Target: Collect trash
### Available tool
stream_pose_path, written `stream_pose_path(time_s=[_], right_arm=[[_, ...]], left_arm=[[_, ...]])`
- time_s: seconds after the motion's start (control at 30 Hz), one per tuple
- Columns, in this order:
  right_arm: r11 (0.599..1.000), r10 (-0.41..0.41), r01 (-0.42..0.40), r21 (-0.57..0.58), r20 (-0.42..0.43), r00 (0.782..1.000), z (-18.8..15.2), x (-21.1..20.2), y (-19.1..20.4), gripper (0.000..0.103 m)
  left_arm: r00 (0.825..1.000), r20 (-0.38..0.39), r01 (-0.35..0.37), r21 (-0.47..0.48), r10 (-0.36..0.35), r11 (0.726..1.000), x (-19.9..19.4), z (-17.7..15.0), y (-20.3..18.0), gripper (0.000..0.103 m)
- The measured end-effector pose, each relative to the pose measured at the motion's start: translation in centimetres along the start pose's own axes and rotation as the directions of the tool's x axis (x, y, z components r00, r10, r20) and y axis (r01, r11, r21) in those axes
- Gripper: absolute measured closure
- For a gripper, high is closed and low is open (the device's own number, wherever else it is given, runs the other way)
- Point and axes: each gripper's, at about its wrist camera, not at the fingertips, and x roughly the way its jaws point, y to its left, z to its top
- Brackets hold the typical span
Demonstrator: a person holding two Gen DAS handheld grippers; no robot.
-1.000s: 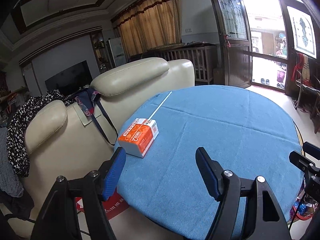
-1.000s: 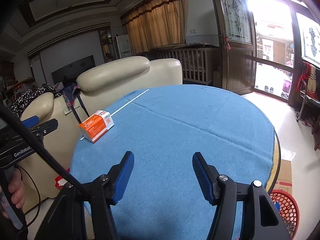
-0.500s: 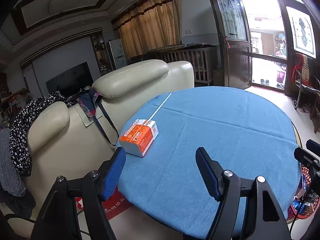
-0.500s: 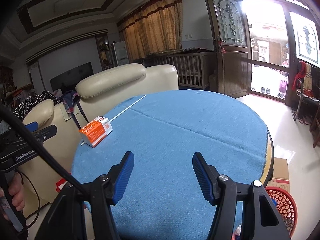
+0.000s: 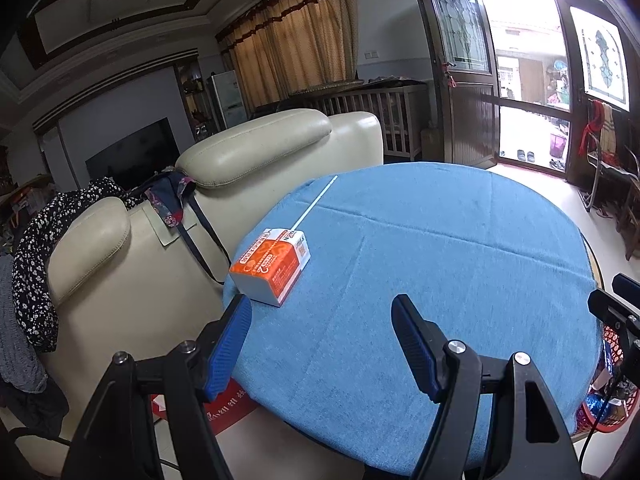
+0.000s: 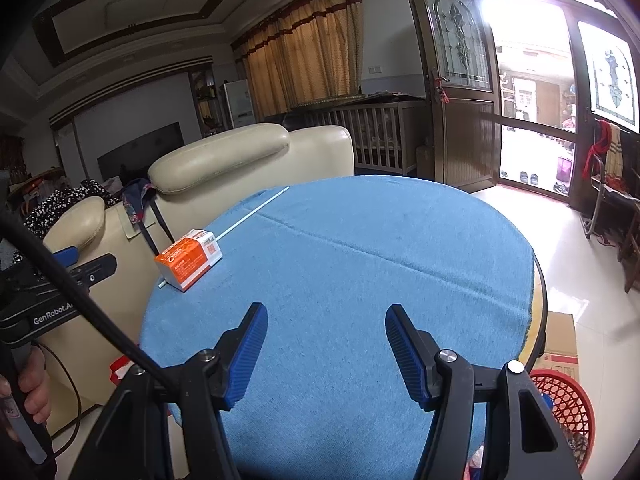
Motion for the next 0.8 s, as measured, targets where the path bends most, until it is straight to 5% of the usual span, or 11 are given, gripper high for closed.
stream_pose_path(time_s=[0.8], right_arm=[[1.000, -0.023, 0.023, 0.014, -0.042, 0.999, -0.9, 1.6, -0.4, 0.038]], left_arm=[[0.999, -0.046, 0.015, 0.006, -0.015, 1.000, 2.1, -0.8, -0.6, 0.030]])
